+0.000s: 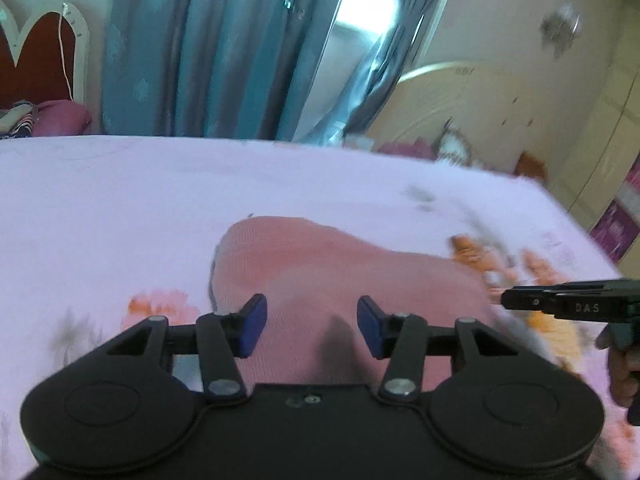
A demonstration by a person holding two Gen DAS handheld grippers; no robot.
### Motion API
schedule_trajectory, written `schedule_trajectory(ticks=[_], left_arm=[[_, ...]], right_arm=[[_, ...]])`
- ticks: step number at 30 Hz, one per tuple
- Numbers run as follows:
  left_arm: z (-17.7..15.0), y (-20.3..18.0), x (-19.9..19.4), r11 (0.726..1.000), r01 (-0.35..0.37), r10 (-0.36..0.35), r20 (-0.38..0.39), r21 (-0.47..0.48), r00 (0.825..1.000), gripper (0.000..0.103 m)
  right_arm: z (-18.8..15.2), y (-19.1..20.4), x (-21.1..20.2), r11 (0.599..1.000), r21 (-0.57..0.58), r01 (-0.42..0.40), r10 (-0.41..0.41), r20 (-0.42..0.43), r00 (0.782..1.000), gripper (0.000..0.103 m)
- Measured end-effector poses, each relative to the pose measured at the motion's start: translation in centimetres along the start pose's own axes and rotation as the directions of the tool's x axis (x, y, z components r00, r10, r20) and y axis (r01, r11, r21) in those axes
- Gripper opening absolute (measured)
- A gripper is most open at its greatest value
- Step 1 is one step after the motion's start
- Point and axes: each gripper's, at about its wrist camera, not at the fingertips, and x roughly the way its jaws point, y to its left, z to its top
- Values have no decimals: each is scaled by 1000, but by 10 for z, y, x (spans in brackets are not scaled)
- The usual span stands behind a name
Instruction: Fold small clothes
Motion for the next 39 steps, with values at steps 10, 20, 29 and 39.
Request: schedule_trajectory(ticks=[10, 20, 29, 39], left_arm=[[-42, -46, 5, 991, -32, 41, -69, 132, 997, 52], [-61, -42, -62, 998, -25, 26, -16, 51, 1000, 52], [-94, -43, -67, 991, -110, 115, -65, 70, 991, 54], [-104, -37, -66, 987, -161, 162, -110, 19, 981, 56]], right_arm=[[-48, 21, 7, 993, -121, -12, 3, -68, 998, 23], [-59, 24, -71, 995, -71, -65, 67, 22, 998, 22], [-103, 37, -62, 981, -185, -54, 31, -125, 992, 0], [-97, 19, -63, 994, -42, -99, 93, -128, 987, 0]])
